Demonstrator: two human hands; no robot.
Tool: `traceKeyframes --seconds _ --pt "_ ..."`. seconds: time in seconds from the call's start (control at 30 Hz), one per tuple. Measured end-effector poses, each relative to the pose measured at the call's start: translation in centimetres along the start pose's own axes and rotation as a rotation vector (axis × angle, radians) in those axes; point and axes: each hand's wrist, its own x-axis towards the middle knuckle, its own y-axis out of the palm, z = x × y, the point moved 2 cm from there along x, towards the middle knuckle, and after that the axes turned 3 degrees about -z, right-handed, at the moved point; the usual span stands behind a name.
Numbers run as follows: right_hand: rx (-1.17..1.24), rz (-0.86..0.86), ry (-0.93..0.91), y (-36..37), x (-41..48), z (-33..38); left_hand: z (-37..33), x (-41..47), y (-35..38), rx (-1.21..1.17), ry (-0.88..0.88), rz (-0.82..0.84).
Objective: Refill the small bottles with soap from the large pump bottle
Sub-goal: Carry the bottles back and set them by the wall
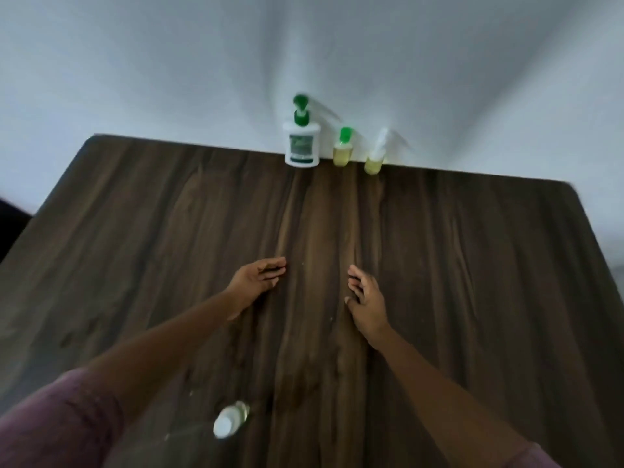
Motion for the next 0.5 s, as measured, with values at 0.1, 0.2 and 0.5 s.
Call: traceKeyframes --seconds 0.1,0.2,0.5 --pt "-0.143 0.101 -0.175 1.9 -5.8 -0.5 2.7 -7.2 -2.7 -0.111 -0.059 -0.048" --pt "-0.217 0.272 -0.279 4.3 -11.1 -0.3 5.3 -13.8 -4.3 -0.128 -0.077 -0.143" --pt "-0.206 0.526 -0.28 9.6 -17.1 1.4 9.3 -23.7 -2.2 0.084 -0.008 -0.252"
